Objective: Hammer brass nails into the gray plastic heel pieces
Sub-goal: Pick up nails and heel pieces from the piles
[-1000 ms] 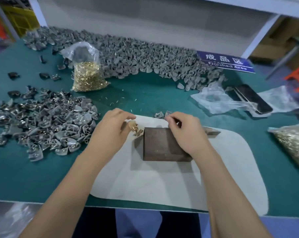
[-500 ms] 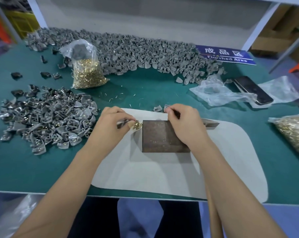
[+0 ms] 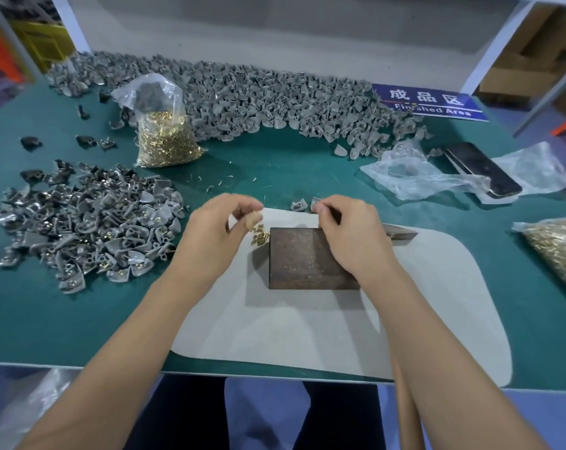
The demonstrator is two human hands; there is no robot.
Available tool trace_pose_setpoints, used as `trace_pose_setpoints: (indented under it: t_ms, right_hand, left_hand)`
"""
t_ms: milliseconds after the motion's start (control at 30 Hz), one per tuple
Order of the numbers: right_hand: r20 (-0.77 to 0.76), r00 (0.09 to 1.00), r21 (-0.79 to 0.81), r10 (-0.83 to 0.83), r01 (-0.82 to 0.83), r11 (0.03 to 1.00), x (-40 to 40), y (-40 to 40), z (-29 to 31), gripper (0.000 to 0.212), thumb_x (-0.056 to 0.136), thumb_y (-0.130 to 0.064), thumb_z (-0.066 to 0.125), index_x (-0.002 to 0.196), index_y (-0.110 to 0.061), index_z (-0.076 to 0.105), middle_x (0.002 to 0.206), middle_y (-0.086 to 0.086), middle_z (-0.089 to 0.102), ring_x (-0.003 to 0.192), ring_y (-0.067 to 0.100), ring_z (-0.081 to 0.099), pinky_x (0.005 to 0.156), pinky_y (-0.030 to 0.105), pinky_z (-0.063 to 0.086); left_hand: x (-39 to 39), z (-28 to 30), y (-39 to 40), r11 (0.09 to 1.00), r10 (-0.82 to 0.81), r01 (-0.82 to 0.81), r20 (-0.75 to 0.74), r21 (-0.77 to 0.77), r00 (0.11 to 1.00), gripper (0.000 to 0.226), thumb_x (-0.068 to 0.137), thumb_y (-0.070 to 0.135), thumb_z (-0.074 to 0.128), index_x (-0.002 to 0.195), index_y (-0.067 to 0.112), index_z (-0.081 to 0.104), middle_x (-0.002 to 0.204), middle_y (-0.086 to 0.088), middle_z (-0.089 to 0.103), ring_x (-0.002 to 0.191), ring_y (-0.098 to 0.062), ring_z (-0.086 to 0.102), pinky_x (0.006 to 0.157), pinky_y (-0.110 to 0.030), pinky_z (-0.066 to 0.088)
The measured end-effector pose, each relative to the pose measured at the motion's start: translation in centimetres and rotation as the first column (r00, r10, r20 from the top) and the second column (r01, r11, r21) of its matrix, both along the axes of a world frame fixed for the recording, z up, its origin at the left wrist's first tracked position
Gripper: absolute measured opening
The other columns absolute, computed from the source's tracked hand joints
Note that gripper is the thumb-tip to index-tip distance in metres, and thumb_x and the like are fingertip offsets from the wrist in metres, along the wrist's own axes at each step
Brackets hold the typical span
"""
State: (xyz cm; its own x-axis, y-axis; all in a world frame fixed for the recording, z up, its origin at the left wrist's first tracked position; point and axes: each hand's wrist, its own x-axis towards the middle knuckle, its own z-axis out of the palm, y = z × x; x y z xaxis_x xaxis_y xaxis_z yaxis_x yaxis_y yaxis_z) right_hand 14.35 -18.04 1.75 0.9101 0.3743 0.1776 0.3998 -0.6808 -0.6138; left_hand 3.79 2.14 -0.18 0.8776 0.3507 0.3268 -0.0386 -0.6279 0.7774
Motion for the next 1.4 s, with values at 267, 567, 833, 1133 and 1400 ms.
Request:
trace_pose_setpoints:
  t_ms: [267,567,833,1133,1400]
  right_hand:
    - [0.182,0.971,-0.021,0.158,-0.156,0.987,0.0,0.1,0.1,0.015,0.098,-0.037,0.065,0.112,-0.035,0.07,0.099,-0.015,0.069,0.084,0.004,0.053,0.072,0.03,0.044]
    - [-0.05,0.971,0.435,0.233,-0.189,0.881,4.3,1.4,1.0,0.016,0.083,-0.017,0.086,0.096,-0.021,0.076,0.079,-0.011,0.073,0.076,0.0,0.065,0.072,0.02,0.048]
    - [0.128,0.957,0.413,0.259,-0.289,0.864,5.5,1.5,-0.4,0.021,0.084,-0.014,0.084,0.098,-0.028,0.076,0.087,-0.018,0.074,0.085,0.01,0.07,0.075,0.019,0.051]
    - [0.188,0.978,0.417,0.085,-0.158,0.895,5.6,1.6,-1.0,0.01,0.095,-0.021,0.069,0.092,-0.029,0.075,0.084,-0.016,0.072,0.076,0.011,0.067,0.071,0.024,0.052]
    - [0.17,0.981,0.346,0.091,-0.146,0.927,6.3,1.2,-1.3,0.012,0.096,-0.028,0.07,0.089,-0.035,0.077,0.085,-0.025,0.073,0.077,0.006,0.069,0.07,0.014,0.048]
  left_hand:
    - [6.3,2.1,-2.6,0.708,-0.183,0.189,0.082,-0.681,0.98,0.008,0.099,0.023,0.065,0.103,0.023,0.072,0.076,0.011,0.069,0.071,-0.007,0.057,0.064,-0.018,0.048]
    - [10.3,1.1,-2.4,0.522,-0.272,0.243,0.111,-0.817,0.956,0.026,0.086,0.024,0.07,0.11,0.015,0.065,0.081,0.005,0.067,0.075,-0.011,0.062,0.078,-0.028,0.053]
    - [10.7,0.3,-1.6,0.628,-0.302,0.301,0.131,-0.717,0.944,0.034,0.084,0.028,0.075,0.116,0.02,0.064,0.098,0.003,0.065,0.094,-0.008,0.064,0.086,-0.02,0.051]
    - [9.2,0.1,0.8,0.946,-0.189,0.199,-0.064,0.256,0.98,0.019,0.096,0.039,0.066,0.109,0.026,0.07,0.099,0.014,0.065,0.098,-0.007,0.058,0.086,-0.032,0.05]
    - [9.2,-0.3,0.5,0.876,-0.133,0.213,-0.206,0.433,0.969,0.02,0.087,0.054,0.066,0.1,0.038,0.072,0.103,0.013,0.06,0.102,-0.012,0.057,0.081,-0.032,0.046]
